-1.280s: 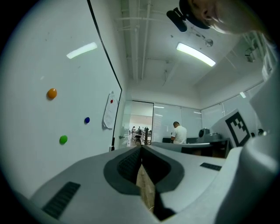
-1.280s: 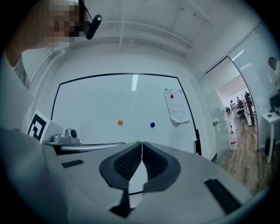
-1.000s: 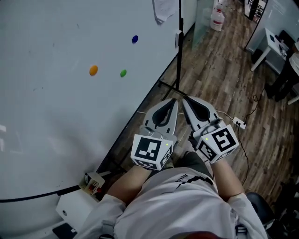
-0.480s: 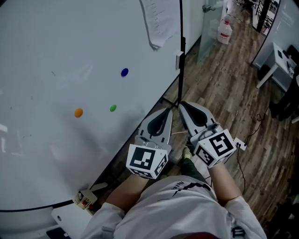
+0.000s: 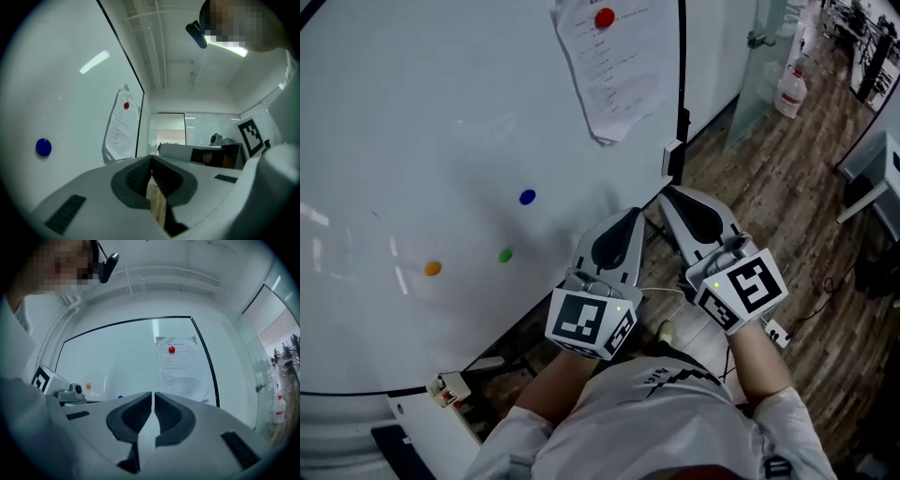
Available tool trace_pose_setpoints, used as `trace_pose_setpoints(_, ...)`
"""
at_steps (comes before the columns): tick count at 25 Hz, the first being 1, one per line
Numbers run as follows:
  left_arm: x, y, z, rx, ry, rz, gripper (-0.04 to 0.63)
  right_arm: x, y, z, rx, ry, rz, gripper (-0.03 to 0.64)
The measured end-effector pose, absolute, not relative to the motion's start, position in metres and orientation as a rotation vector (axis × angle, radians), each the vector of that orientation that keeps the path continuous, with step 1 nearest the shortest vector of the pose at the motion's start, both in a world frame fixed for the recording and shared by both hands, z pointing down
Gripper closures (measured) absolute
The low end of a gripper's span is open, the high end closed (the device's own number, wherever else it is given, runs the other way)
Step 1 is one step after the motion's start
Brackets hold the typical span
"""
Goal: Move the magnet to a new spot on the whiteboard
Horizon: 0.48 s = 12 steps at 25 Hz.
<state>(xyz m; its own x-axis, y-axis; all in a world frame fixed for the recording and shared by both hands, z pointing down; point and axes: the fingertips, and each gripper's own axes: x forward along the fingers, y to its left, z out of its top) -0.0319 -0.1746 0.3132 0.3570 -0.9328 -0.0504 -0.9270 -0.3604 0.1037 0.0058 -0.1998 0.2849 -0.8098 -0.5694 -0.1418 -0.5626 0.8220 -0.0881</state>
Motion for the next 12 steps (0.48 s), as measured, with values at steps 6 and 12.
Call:
trace_pose_setpoints(6,-0.033,-0.203,0.304,2.507,-1.820,-0.113,0.583,0.002,-0.230,0.276,-0.812,2.843,-0.060,0.601)
trace_pose_setpoints(12,-0.048,-0.211,0.301,2.511,-1.857,-0.114,0.583,-0.016,-0.242,0.279,-0.808,2.847,-0.067,0.601)
